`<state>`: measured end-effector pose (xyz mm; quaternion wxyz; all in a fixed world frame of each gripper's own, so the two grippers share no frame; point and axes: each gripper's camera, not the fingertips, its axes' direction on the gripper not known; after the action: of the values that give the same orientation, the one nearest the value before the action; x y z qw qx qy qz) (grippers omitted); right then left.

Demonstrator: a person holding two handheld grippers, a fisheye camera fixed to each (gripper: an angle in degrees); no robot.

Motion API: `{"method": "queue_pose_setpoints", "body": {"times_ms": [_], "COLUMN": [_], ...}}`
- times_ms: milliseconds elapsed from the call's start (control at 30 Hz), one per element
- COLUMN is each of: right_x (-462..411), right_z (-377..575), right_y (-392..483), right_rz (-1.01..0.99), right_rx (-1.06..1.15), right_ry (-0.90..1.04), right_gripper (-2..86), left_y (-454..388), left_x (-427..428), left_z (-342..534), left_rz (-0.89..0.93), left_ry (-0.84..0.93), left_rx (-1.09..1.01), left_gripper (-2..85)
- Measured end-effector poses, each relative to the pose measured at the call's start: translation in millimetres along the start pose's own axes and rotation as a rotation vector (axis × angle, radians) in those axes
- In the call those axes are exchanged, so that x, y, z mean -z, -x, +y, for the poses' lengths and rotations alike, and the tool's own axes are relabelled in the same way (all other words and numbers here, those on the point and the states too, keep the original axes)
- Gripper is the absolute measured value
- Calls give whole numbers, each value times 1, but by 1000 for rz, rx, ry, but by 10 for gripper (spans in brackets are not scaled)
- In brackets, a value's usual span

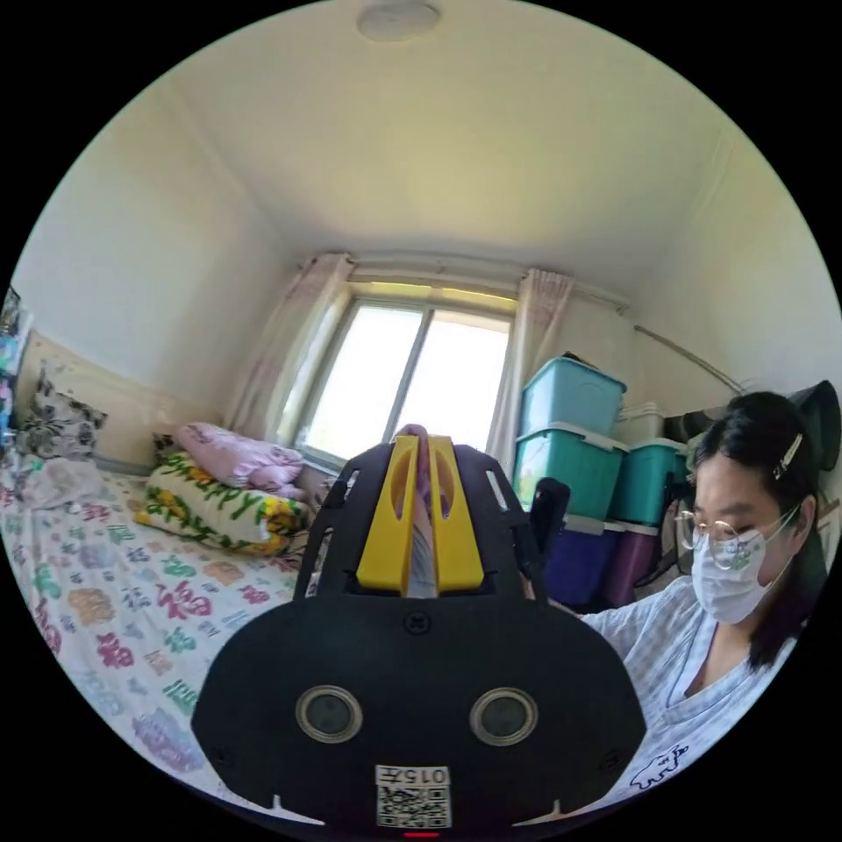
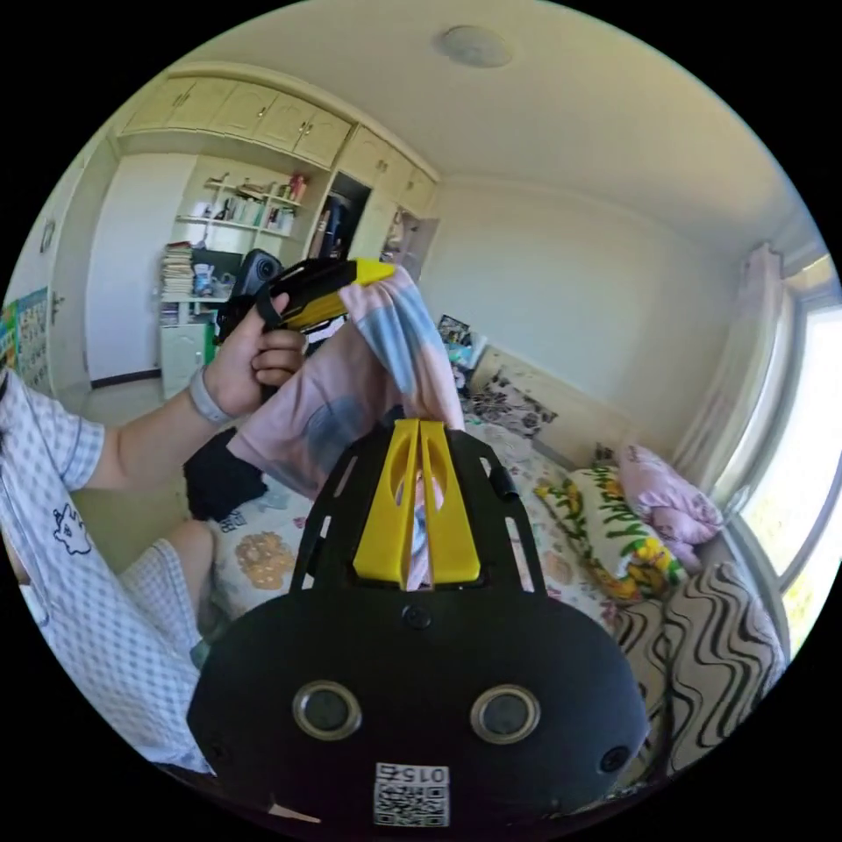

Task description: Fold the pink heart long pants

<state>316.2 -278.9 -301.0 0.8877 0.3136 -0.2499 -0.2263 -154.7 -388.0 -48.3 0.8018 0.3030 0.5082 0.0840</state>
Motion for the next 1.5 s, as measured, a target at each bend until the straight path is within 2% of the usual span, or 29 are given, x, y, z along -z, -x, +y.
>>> {"method": "queue_pose_setpoints", "body": {"times_ms": [100, 167, 200, 233, 300, 333, 400, 467, 533, 700, 833, 900, 967, 1067, 1167, 1300, 1400, 1467, 1500], "right_x": [-41, -84, -96, -119, -153, -172, -191, -201, -204, -220, -245, -252, -254, -243, -202, -113, -30, 17, 25], "right_z": [32, 82, 98, 132, 188, 223, 270, 319, 348, 403, 441, 454, 469, 470, 458, 427, 390, 365, 362], "right_y": [-10, -35, -43, -57, -80, -93, -111, -141, -165, -212, -232, -237, -244, -254, -279, -321, -354, -366, -367], "right_rz": [-52, 20, 60, 127, 178, 178, 182, 172, 129, 29, -132, -225, -306, -276, -230, -85, 186, 481, 555], "right_rx": [-124, -260, -300, -358, -470, -518, -600, -771, -905, -1105, -1195, -1207, -1253, -1208, -1184, -1128, -1030, -933, -931], "right_ry": [49, 181, 228, 332, 507, 617, 729, 756, 711, 658, 678, 666, 617, 533, 355, 146, 54, 92, 117], "right_gripper": [-6, 4, 17, 44, 97, 118, 130, 128, 121, 111, 93, 79, 57, 40, 32, 35, 39, 51, 55], "left_y": [53, 93, 120, 145, 171, 174, 156, 141, 147, 197, 276, 300, 317, 315, 296, 234, 189, 174, 167], "left_x": [56, 80, 91, 97, 109, 121, 124, 95, 31, -112, -217, -239, -250, -246, -258, -330, -391, -419, -429], "left_z": [43, 83, 117, 156, 216, 247, 269, 271, 264, 264, 319, 348, 372, 377, 353, 300, 264, 251, 247], "left_rz": [-234, -375, -443, -475, -544, -606, -701, -762, -721, -583, -617, -660, -618, -507, -278, 8, 127, 207, 252], "left_ry": [24, 115, 216, 340, 458, 428, 314, 329, 404, 517, 821, 953, 1051, 943, 750, 604, 508, 479, 494], "left_rx": [153, 279, 380, 483, 647, 722, 661, 533, 419, 352, 466, 485, 573, 625, 602, 452, 381, 409, 446], "left_gripper": [2, 7, 12, 24, 45, 53, 58, 67, 98, 142, 134, 131, 112, 61, 50, 50, 56, 65, 75]}}
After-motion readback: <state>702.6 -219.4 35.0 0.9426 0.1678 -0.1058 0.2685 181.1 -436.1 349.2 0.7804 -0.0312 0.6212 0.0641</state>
